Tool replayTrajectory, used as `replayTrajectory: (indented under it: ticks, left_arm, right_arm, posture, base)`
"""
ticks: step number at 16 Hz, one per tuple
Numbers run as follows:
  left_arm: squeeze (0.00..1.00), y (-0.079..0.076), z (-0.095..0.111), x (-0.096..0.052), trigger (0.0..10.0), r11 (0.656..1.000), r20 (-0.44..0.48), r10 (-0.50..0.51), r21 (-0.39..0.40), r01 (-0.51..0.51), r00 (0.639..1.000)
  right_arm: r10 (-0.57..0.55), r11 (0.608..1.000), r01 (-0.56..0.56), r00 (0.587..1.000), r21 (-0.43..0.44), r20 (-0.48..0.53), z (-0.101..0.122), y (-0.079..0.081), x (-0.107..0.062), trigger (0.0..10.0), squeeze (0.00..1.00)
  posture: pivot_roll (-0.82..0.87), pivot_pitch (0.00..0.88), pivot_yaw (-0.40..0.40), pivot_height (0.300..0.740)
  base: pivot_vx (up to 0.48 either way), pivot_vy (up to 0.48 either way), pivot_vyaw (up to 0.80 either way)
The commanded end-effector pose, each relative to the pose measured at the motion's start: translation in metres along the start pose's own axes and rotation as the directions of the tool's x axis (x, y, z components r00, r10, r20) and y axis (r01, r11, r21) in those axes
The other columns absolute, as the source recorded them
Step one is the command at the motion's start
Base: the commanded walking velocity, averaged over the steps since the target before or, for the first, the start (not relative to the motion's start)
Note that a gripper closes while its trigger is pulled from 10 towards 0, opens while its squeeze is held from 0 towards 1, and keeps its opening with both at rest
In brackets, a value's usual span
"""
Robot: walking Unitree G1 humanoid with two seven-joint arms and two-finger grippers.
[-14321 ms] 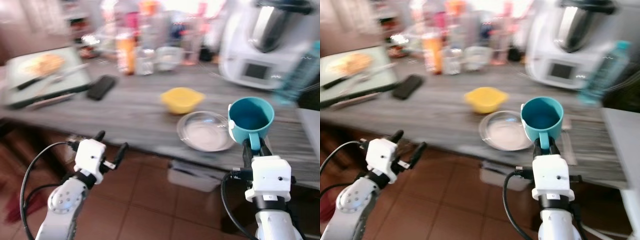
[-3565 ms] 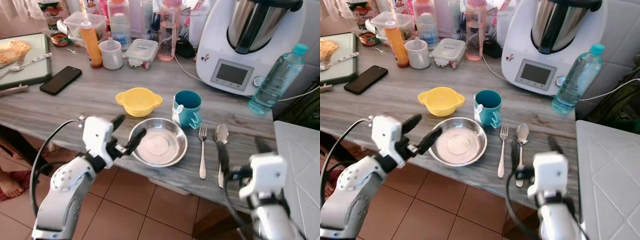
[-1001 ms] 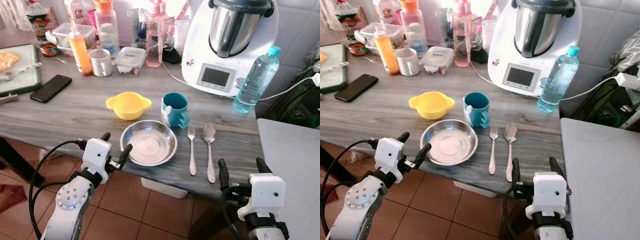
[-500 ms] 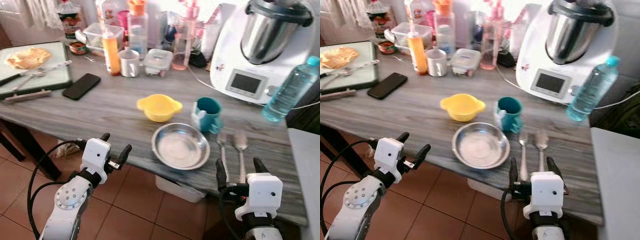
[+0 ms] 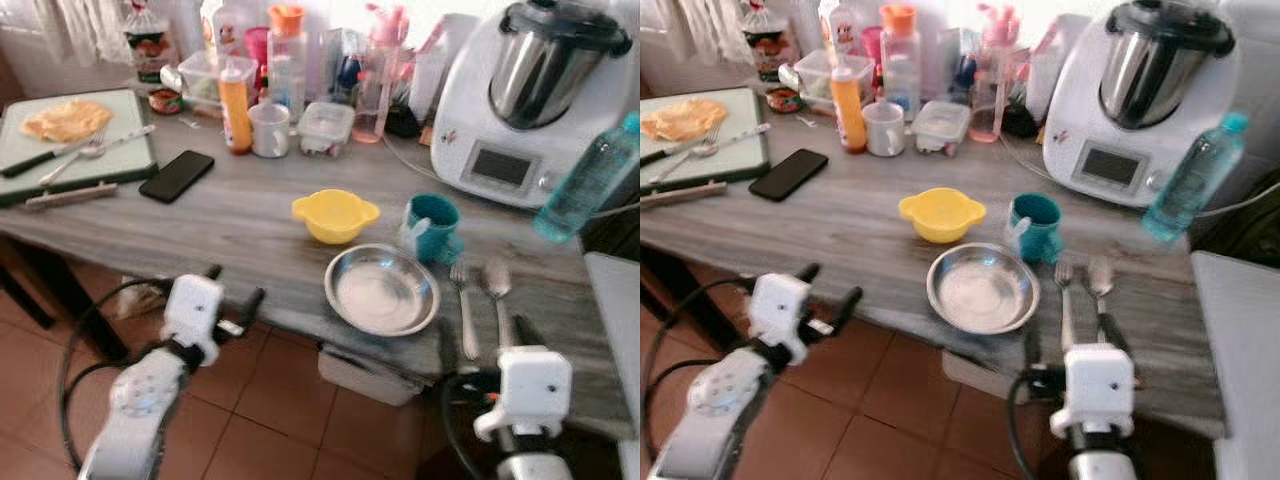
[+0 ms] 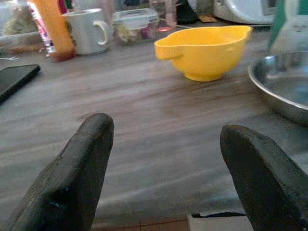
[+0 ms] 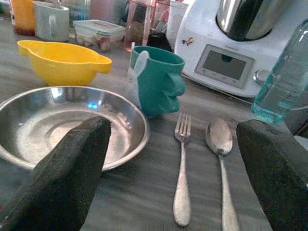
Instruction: Setting the table
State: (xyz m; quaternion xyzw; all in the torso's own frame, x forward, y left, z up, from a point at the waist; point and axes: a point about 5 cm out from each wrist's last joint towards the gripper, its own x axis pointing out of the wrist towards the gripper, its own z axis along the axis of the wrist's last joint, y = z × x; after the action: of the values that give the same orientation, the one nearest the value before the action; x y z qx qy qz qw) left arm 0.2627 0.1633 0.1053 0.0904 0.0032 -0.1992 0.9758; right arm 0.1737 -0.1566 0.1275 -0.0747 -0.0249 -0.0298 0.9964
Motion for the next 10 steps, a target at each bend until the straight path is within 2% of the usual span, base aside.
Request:
replayTrajectory:
  ticks: [1, 10]
  left_arm:
    - [0.0, 0.0055, 0.003, -0.0012, 10.0, 1.0, 0.0, 0.008, 0.018, -0.008, 1.0]
    - [0.0, 0.0048, 0.0034, -0.0022, 10.0, 1.0, -0.01, -0.004, 0.025, 0.004, 1.0]
  right_arm:
    - [0.002, 1.0, -0.002, 1.0, 0.008, 0.013, 0.0031, 0.0021, -0.0007, 10.0, 0.0]
    - [-0.001, 1.0, 0.001, 1.0, 0.008, 0.005, 0.0014, 0.0017, -0.0026, 10.0, 0.0]
  posture:
    - [0.13, 0.07, -0.03, 0.74]
    - [0.13, 0.081, -0.028, 0.74]
  base:
    - [0.0, 0.39, 0.0]
    - [0.0, 0.45, 0.0]
